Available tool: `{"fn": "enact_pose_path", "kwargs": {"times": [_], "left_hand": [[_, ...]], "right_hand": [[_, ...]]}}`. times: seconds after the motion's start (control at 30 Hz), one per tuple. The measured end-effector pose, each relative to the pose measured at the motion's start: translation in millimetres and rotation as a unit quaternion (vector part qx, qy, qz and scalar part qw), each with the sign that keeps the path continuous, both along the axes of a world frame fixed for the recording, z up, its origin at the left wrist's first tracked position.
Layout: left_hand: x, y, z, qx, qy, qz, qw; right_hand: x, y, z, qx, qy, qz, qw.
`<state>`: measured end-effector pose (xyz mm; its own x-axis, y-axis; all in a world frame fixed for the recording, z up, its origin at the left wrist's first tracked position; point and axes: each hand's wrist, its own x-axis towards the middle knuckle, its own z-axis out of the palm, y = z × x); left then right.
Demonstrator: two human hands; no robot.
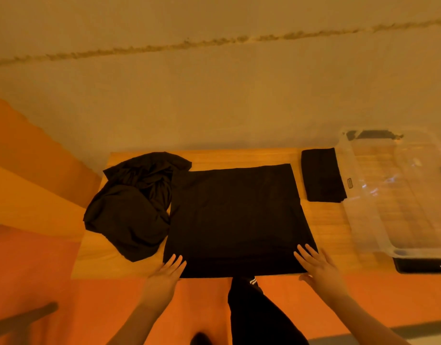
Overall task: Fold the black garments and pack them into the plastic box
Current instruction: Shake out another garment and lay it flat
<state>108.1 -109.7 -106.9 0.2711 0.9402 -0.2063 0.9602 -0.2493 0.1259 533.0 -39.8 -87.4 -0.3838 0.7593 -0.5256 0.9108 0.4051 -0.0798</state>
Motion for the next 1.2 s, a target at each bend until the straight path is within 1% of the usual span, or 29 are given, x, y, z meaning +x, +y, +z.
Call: {"fn": "enact_pose_path", "kwargs": {"times": [0.03, 0.1, 0.17, 0.2, 0.23, 0.27, 0.3, 0.37, 0.4, 0.47, 0.53, 0.7, 0.77, 0.9, 1.03, 1.1, 1.2], "left_hand": [[-3, 3, 4, -0.008, -0.005, 0.002, 1.0], [-8, 8, 8, -0.025, -0.028, 0.027, 0.999], [-7, 14, 21, -0.043, -0.06, 0.052, 0.996], [-6, 19, 27, -0.067, -0.094, 0.071, 0.991], [-4, 25, 38, -0.07, -0.12, 0.1, 0.985], [-3, 34, 49, -0.061, -0.13, 0.142, 0.979], [-1, 44, 63, -0.052, -0.133, 0.166, 0.976], [-3, 70, 94, -0.012, -0.162, 0.185, 0.969], [-6, 84, 115, 0.029, -0.181, 0.187, 0.965], [-13, 114, 157, 0.1, -0.203, 0.188, 0.956], [-20, 147, 197, 0.152, -0.216, 0.199, 0.944], [-20, 190, 289, 0.229, -0.292, 0.233, 0.899], [-19, 191, 311, 0.246, -0.299, 0.227, 0.894], [-21, 177, 325, 0.242, -0.271, 0.2, 0.91], [-25, 149, 318, 0.233, -0.263, 0.191, 0.917], [-28, 133, 314, 0.209, -0.263, 0.19, 0.923], [-33, 112, 310, 0.148, -0.275, 0.172, 0.934]], "right_hand": [[2, 0, 3, -0.008, -0.006, 0.013, 1.0], [5, -1, 3, 0.019, 0.008, 0.056, 0.998], [7, -2, 6, 0.07, 0.014, 0.048, 0.996], [5, 0, 12, 0.103, 0.022, 0.03, 0.994], [-1, 5, 26, 0.114, 0.048, -0.008, 0.992], [-8, 14, 39, 0.122, 0.097, -0.055, 0.986], [-10, 25, 50, 0.119, 0.119, -0.093, 0.981], [-15, 53, 83, 0.042, 0.183, -0.181, 0.965], [-15, 70, 102, 0.042, 0.214, -0.207, 0.954], [-20, 101, 149, 0.091, 0.279, -0.223, 0.93], [-22, 131, 188, 0.153, 0.315, -0.226, 0.909], [-26, 163, 280, 0.261, 0.374, -0.22, 0.862], [-24, 165, 303, 0.293, 0.377, -0.226, 0.849], [-21, 153, 316, 0.313, 0.37, -0.231, 0.844], [-17, 125, 308, 0.319, 0.387, -0.238, 0.832], [-15, 105, 303, 0.297, 0.398, -0.242, 0.834], [-13, 77, 298, 0.268, 0.421, -0.248, 0.83]]}}
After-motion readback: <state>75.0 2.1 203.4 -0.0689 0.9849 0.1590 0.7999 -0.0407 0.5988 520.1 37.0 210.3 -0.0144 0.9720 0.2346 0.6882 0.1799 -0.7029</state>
